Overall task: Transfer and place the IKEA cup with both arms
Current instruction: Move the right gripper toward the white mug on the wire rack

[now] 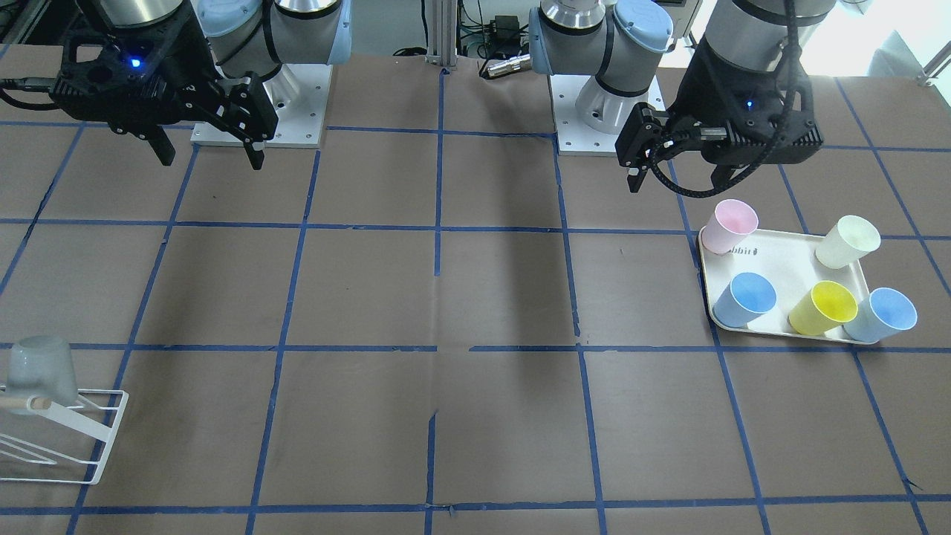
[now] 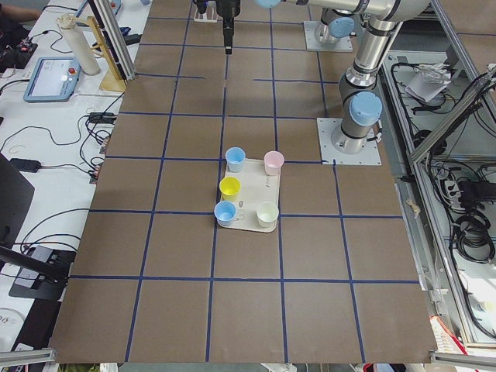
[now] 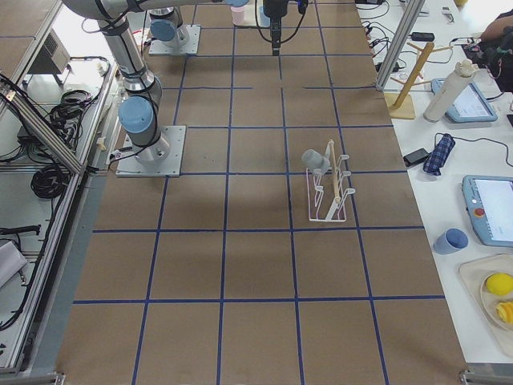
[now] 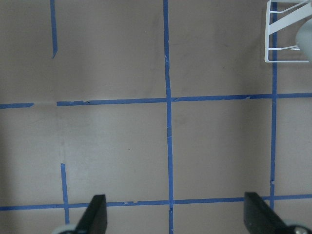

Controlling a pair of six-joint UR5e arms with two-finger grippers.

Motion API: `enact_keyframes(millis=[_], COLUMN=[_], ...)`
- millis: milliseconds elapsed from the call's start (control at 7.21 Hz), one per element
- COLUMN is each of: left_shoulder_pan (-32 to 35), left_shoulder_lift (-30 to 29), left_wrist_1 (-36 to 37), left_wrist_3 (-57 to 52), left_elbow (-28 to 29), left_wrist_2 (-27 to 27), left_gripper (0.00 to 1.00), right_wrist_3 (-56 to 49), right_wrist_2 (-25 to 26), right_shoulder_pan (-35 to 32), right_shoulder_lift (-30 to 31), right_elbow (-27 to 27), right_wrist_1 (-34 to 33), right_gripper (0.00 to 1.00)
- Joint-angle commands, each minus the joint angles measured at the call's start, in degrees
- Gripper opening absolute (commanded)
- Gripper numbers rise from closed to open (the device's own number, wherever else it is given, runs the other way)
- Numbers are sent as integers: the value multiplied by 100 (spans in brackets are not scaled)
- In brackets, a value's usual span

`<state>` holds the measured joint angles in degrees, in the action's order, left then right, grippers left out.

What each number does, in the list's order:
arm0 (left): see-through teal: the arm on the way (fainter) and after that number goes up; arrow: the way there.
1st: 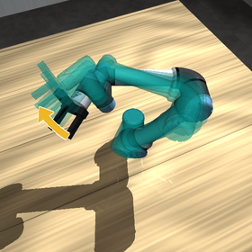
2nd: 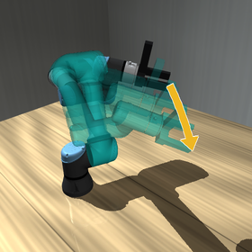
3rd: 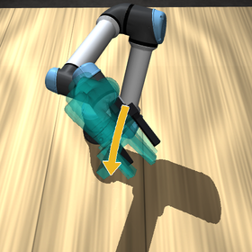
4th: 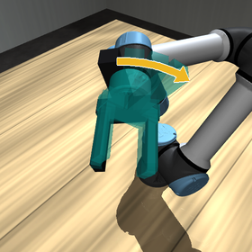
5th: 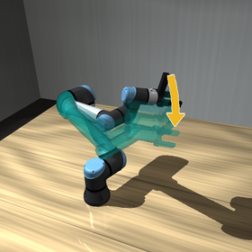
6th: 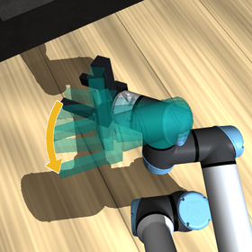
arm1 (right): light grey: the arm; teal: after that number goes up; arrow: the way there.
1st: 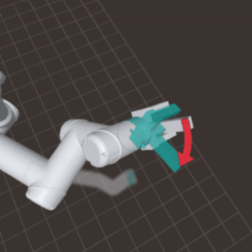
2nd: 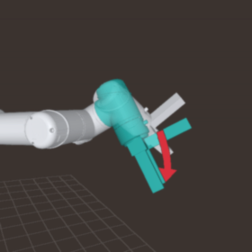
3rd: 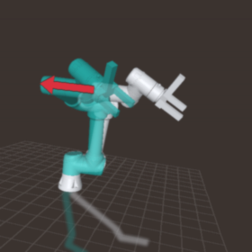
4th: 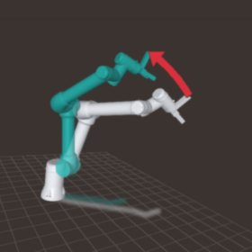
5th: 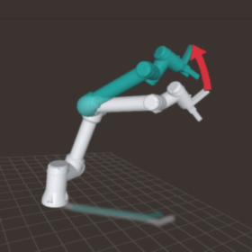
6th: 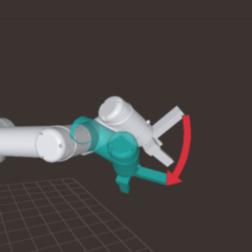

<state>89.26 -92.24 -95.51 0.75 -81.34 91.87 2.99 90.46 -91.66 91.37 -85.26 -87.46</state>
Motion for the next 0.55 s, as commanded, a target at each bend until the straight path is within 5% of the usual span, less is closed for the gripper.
enact_keyframes(millis=[0, 416], left_shoulder_pan=[30, 13], left_shoulder_lift=[22, 22], left_wrist_1=[-3, 6], left_wrist_3=[47, 30], left_elbow=[-40, -48], left_wrist_2=[-2, -11], left_gripper=[100, 100], right_wrist_3=[0, -384], right_wrist_2=[7, 42], right_shoulder_pan=[8, 104], right_shoulder_lift=[-5, -75], right_elbow=[1, 19], right_wrist_1=[9, -86], right_gripper=[100, 100])
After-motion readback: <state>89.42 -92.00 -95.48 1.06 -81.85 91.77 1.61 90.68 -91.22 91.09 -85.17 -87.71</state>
